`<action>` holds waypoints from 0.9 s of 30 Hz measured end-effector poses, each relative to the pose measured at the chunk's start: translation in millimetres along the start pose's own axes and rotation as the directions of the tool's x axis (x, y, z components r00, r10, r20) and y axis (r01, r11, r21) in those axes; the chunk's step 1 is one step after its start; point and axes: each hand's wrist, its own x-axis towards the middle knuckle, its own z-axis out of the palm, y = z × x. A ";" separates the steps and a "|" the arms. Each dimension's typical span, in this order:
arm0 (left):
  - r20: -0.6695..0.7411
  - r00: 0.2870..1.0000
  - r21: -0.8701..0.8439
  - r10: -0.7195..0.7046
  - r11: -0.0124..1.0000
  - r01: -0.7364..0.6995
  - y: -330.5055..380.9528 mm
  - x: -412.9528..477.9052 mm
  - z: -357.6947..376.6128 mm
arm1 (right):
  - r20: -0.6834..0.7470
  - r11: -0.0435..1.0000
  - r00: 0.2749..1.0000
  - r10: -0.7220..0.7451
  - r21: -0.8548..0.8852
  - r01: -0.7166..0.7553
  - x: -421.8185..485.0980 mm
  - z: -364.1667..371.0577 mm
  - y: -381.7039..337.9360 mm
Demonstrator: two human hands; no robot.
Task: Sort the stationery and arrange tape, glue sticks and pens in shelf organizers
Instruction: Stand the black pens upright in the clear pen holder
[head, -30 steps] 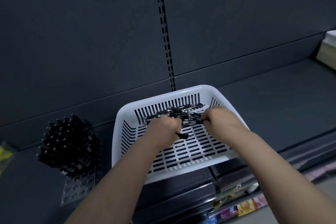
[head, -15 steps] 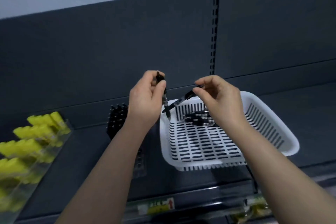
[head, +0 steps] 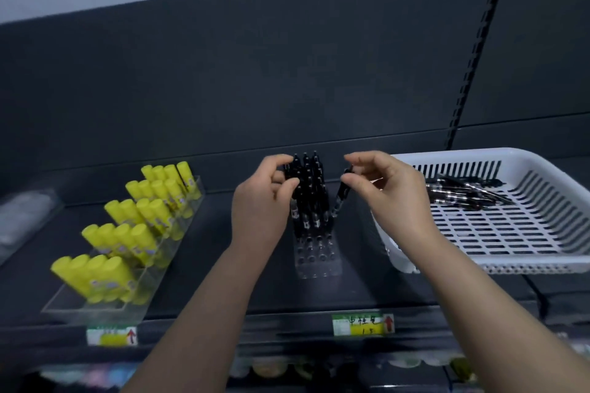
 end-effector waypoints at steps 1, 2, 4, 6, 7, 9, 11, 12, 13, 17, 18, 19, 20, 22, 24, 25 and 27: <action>-0.002 1.000 0.013 -0.002 1.000 0.002 -3.1 -2.4 1.0 | 0.006 1.000 1.000 0.002 -0.008 -0.002 -0.9 2.6 -0.2; -0.004 1.000 0.027 0.001 1.000 -0.001 -6.7 -5.1 1.9 | 0.009 1.000 1.000 0.007 -0.016 -0.007 -2.2 5.6 0.0; -0.010 1.000 0.039 0.014 0.999 -0.013 -11.7 -9.3 4.0 | 0.006 0.999 1.000 0.014 -0.034 -0.014 -3.4 9.8 1.3; -0.016 0.999 0.034 0.028 0.999 -0.027 -14.6 -11.3 5.5 | 0.008 0.998 1.000 0.012 -0.069 -0.012 -5.0 12.9 2.9; -0.021 0.999 0.032 0.034 0.999 -0.033 -15.2 -11.7 6.0 | 0.017 0.996 1.000 0.010 -0.087 -0.009 -6.0 14.0 3.8; -0.030 0.999 0.025 0.044 0.999 -0.043 -15.1 -11.9 6.6 | 0.032 0.994 0.999 0.011 -0.105 -0.008 -8.4 15.4 5.1; -0.025 0.998 0.035 0.059 0.998 -0.058 -14.4 -12.4 7.0 | 0.031 0.995 0.999 0.011 -0.101 -0.008 -9.6 15.9 5.0; -0.017 0.997 0.061 0.072 0.996 -0.071 -14.1 -13.0 7.3 | 0.031 0.995 1.000 0.006 -0.100 -0.003 -9.4 16.3 4.8; -0.004 0.997 0.091 0.081 0.993 -0.080 -14.0 -13.8 7.7 | 0.032 0.995 1.000 -0.001 -0.102 0.004 -8.8 17.0 4.5; 0.058 0.996 0.148 0.065 0.986 -0.073 -18.3 -19.7 12.2 | 0.038 0.994 0.999 -0.021 -0.103 0.025 -6.9 20.8 3.6; 0.068 0.996 0.158 0.054 0.985 -0.065 -19.3 -21.6 13.7 | 0.043 0.994 0.999 -0.024 -0.103 0.028 -6.3 22.0 3.4; 0.070 0.997 0.163 0.041 0.985 -0.052 -20.1 -23.4 14.8 | 0.049 0.994 0.998 -0.027 -0.106 0.032 -5.6 23.4 3.1; 0.068 0.997 0.163 0.028 0.986 -0.039 -20.4 -24.2 15.6 | 0.053 0.993 0.998 -0.030 -0.110 0.035 -4.6 24.8 2.8; 0.062 0.998 0.154 0.016 0.988 -0.025 -20.7 -24.3 16.1 | 0.056 0.993 0.998 -0.030 -0.113 0.036 -2.2 27.7 2.1; 0.063 0.998 0.145 0.009 0.989 -0.018 -21.0 -24.3 14.1 | 0.064 0.992 0.997 -0.031 -0.118 0.039 0.0 31.1 1.1; 0.066 0.998 0.141 0.008 0.990 -0.018 -21.4 -24.6 12.3 | 0.073 0.991 0.997 -0.033 -0.127 0.042 0.9 33.3 0.5; 0.070 0.997 0.118 0.011 0.993 -0.019 -24.2 -25.7 7.7 | 0.103 0.986 0.994 -0.036 -0.161 0.052 2.4 38.2 -0.3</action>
